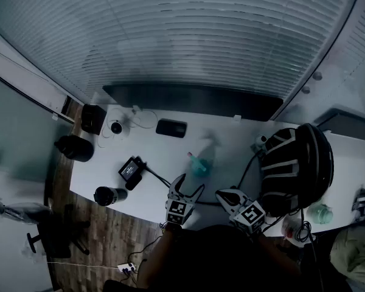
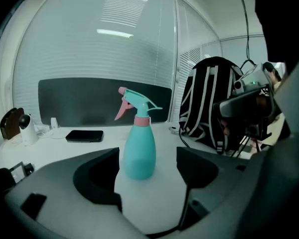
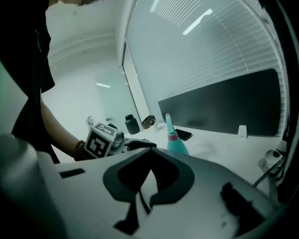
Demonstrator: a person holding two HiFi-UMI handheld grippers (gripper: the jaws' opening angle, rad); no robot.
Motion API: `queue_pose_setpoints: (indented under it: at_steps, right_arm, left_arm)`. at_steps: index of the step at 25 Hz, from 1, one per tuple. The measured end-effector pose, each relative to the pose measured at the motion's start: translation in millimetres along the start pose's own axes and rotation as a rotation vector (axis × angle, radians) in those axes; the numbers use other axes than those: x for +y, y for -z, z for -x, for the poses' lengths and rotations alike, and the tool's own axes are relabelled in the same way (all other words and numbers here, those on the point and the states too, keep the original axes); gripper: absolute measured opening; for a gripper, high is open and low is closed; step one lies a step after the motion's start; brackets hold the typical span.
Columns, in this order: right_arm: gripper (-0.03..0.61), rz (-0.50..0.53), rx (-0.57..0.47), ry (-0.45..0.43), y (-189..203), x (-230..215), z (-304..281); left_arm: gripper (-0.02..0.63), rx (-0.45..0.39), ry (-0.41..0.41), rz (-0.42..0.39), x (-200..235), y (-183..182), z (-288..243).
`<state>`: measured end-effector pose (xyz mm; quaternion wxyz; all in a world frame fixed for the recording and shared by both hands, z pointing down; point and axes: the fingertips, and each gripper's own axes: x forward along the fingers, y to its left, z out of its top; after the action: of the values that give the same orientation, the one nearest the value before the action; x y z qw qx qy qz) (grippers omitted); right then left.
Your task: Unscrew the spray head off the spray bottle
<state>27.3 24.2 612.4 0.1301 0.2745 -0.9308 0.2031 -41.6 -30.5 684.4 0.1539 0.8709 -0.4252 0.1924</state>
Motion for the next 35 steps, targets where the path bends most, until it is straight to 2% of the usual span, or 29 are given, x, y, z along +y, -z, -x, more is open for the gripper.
queue_pose_setpoints:
  at_steps: [3,7,10,13,17,19,20,21,23,27,31,35]
  right_arm:
    - [0.002,-0.016,0.007,0.001,5.5,-1.8,2.4]
    - [0.002,-0.039,0.013,0.005,10.0,-2.6,4.3]
    - [0.002,-0.023,0.021,0.023,10.4,-6.9,6.7]
    - [0.002,-0.025,0.0,0.04,3.4,-9.3,8.7]
    - [0.002,-0.02,-0.006,0.044,-3.3,-11.6,11.8]
    - [0.002,-0.022,0.0,0.045,-2.6,-12.4,12.5]
    - [0.002,-0.025,0.0,0.047,-2.9,-12.8,12.7]
    - [0.002,-0.028,-0.005,0.05,-3.7,-13.4,12.6]
    - [0.002,-0.031,-0.012,0.053,-4.7,-14.7,12.0]
    - [0.002,-0.016,-0.007,0.047,-1.6,-15.4,9.3]
    - [0.002,-0.021,-0.007,0.04,-6.1,-14.9,6.2]
    - [0.002,0.057,-0.01,0.05,-16.9,-15.6,1.9]
  left_arm:
    - [0.387,0.046,0.03,0.024,2.9,11.9,-15.2]
    - [0.541,0.078,0.039,0.066,10.6,26.1,-41.1]
    - [0.578,0.102,0.049,0.094,12.1,28.1,-56.9]
    - [0.58,0.115,0.038,0.089,16.0,28.2,-69.2]
    - [0.58,0.121,0.02,0.118,20.7,26.3,-82.5]
    - [0.578,0.147,-0.007,0.056,21.1,28.0,-84.9]
    - [0.405,0.161,-0.033,0.01,22.9,28.2,-84.1]
    - [0.36,0.168,-0.058,-0.022,25.4,27.8,-83.2]
    - [0.359,0.167,-0.082,-0.038,28.7,26.2,-82.3]
    - [0.359,0.146,-0.071,-0.036,26.9,21.1,-78.6]
    - [0.354,0.134,-0.109,-0.001,35.0,14.8,-70.8]
    - [0.353,0.125,-0.105,-0.002,35.6,5.2,-59.6]
